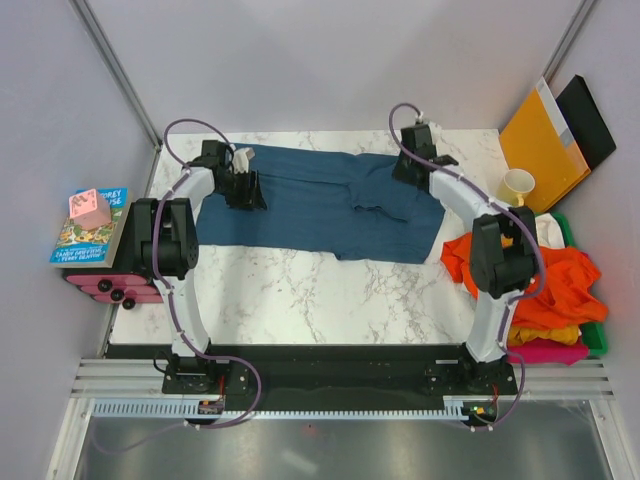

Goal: Fold and stack the t-shirts
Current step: Fold the tshirt

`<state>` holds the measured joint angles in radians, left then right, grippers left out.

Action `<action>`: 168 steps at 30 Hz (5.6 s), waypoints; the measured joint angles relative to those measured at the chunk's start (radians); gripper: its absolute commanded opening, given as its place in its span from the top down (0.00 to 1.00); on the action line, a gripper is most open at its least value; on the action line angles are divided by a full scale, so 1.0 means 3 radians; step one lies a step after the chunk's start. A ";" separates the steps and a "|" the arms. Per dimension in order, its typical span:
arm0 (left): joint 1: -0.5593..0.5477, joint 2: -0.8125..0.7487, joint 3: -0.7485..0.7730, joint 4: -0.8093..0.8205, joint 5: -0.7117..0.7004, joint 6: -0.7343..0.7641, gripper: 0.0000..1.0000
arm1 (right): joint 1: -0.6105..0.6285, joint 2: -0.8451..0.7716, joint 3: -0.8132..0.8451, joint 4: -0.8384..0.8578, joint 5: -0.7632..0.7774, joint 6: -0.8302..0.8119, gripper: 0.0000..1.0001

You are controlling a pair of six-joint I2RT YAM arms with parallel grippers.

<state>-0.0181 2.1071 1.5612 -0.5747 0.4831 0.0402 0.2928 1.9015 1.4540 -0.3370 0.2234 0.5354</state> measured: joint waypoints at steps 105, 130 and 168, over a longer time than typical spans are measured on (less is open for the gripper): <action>0.0022 -0.0748 -0.1099 0.0229 -0.0120 0.0201 0.45 | 0.1291 -0.0036 -0.1123 0.0177 0.1348 0.1127 0.53; 0.0041 -0.0671 -0.1066 0.0224 -0.0098 0.0144 0.88 | 0.1490 -0.0342 -0.1392 0.0280 0.1132 0.1019 0.64; 0.0041 -0.0608 -0.0927 0.0164 -0.0001 0.0106 0.75 | 0.0689 -0.0253 -0.1307 0.0027 0.1263 0.1180 0.91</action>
<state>-0.0059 1.9247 1.2831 -0.5255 0.4828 0.0719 0.4995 1.8256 1.0618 -0.3290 0.6022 0.8894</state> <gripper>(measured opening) 0.269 0.354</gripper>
